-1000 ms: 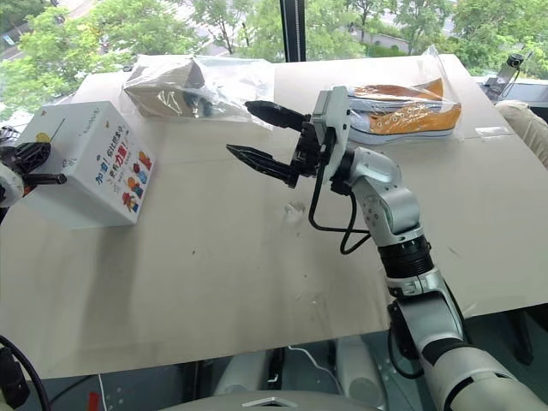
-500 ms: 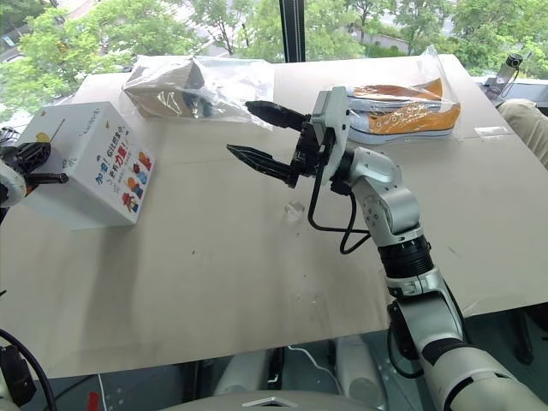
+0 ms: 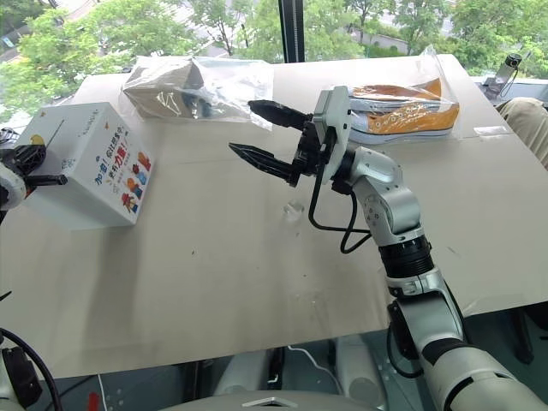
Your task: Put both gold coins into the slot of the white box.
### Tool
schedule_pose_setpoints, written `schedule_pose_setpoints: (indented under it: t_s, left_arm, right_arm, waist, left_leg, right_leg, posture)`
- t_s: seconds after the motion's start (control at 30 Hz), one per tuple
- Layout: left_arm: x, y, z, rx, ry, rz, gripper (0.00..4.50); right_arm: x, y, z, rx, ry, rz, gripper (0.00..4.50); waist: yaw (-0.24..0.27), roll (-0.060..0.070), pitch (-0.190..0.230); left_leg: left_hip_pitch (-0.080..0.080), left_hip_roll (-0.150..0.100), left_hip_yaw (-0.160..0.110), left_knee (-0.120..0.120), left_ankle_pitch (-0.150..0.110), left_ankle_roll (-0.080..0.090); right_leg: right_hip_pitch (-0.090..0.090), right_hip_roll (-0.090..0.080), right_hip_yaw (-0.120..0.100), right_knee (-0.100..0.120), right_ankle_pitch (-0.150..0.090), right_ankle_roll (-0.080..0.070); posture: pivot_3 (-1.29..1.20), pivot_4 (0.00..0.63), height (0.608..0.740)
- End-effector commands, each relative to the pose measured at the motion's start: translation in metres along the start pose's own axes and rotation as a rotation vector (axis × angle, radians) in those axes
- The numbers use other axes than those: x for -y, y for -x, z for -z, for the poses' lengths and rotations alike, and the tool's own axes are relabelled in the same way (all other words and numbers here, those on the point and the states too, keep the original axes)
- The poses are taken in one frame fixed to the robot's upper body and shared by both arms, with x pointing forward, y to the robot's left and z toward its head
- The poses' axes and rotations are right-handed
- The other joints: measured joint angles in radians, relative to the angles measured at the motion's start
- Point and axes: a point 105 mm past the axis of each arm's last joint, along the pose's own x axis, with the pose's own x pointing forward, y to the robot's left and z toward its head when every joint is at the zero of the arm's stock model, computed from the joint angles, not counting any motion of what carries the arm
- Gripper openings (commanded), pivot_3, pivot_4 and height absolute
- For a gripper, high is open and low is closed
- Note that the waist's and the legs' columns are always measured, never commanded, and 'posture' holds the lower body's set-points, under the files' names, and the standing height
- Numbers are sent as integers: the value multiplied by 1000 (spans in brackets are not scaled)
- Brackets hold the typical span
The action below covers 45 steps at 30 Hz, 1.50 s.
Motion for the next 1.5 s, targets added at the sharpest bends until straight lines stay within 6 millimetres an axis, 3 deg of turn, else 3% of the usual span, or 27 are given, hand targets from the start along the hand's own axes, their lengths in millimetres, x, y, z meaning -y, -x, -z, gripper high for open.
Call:
schedule_pose_setpoints:
  t_s: [0.03,0.7,1.5]
  left_arm:
    - [0,-1,10,-46,8,-2,0]
    - [14,-2,18,-76,-13,64,0]
    - [0,-4,19,-56,13,-42,0]
  right_arm:
    - [1,-1,-12,33,44,3,3771]
    - [3,2,-11,21,50,15,3771]
    - [4,3,-8,9,57,17,3771]
  waist:
    - [0,0,0]
    - [2,2,-1]
    - [2,2,-2]
  left_leg:
    - [0,0,0,0,0,0]
    - [0,0,0,0,0,0]
    - [1,-1,0,1,0,0]
  right_leg:
    - [0,0,0,0,0,0]
    - [0,0,0,0,0,0]
    - [0,0,0,1,0,0]
  posture:
    - [0,150,740]
    - [0,150,740]
    - [0,150,740]
